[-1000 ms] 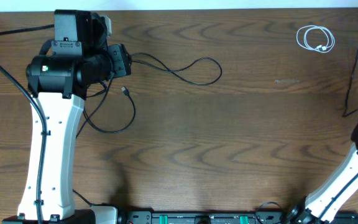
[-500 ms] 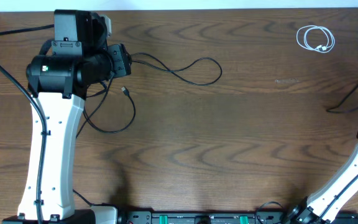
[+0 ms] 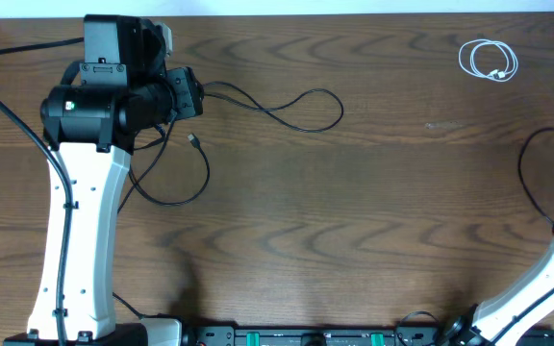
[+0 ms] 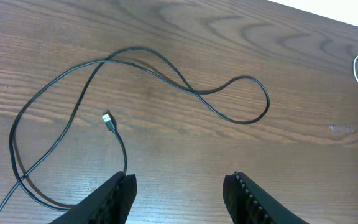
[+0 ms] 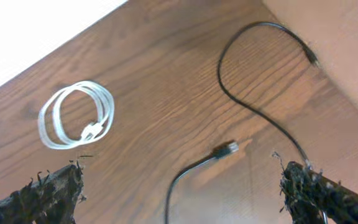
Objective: Untangle cables
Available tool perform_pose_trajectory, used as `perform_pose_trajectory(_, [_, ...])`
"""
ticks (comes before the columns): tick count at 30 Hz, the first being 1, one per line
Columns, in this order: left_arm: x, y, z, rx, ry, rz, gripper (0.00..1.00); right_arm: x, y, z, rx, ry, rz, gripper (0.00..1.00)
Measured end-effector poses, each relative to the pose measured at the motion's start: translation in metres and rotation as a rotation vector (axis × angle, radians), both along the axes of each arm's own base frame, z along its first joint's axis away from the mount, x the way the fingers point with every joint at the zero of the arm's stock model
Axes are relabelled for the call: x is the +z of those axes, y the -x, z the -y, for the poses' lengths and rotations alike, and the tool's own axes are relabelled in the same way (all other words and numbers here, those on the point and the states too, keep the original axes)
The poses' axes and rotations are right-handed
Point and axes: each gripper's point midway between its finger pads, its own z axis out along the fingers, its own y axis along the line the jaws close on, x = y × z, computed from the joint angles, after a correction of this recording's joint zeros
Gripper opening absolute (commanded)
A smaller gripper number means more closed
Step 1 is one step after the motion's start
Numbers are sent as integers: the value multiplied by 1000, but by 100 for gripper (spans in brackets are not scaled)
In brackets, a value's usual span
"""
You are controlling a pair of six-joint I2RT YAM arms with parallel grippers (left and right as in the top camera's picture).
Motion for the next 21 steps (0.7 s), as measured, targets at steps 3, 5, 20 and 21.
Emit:
perform_pose_trajectory(3, [0, 0, 0, 0, 0, 0, 51, 5, 9, -11, 13, -18, -25, 99])
perform_pose_trajectory(5, [0, 0, 0, 0, 0, 0, 51, -7, 13, -14, 15, -44, -65, 99])
perform_pose_trajectory(20, [0, 0, 0, 0, 0, 0, 51, -177, 24, -15, -182, -295, -393, 58])
perform_pose_trajectory(21, [0, 0, 0, 0, 0, 0, 51, -187, 24, -16, -193, -309, -408, 58])
